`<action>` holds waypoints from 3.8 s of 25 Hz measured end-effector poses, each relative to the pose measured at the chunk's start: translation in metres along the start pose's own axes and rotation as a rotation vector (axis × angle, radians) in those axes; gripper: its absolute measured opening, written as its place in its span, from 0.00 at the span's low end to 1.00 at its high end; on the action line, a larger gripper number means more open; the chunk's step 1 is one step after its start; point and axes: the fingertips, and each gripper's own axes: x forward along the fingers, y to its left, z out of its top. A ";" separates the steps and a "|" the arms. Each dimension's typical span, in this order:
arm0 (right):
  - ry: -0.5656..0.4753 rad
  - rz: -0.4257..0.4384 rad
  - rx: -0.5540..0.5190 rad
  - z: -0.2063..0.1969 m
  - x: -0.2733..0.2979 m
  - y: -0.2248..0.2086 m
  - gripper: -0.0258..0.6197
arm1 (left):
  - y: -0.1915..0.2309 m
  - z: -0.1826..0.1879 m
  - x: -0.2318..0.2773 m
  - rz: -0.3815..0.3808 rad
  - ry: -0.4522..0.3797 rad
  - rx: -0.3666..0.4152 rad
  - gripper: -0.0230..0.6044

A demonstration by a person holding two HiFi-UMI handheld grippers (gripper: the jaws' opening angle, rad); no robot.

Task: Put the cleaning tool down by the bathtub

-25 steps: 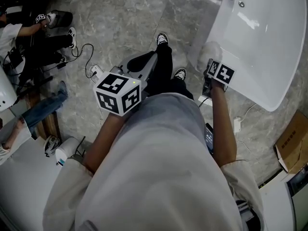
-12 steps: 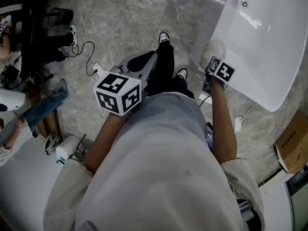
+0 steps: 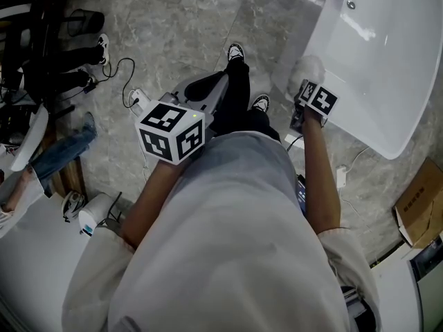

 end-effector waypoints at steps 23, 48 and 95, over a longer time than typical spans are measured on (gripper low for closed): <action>-0.007 0.034 -0.036 -0.012 -0.012 0.001 0.25 | -0.011 -0.002 -0.001 -0.013 -0.016 0.008 0.05; -0.047 0.091 0.039 -0.030 -0.036 -0.003 0.25 | -0.031 -0.008 -0.007 -0.052 -0.047 0.021 0.05; -0.255 0.367 -0.145 0.001 -0.172 0.021 0.08 | -0.071 -0.014 -0.013 -0.118 -0.104 0.040 0.05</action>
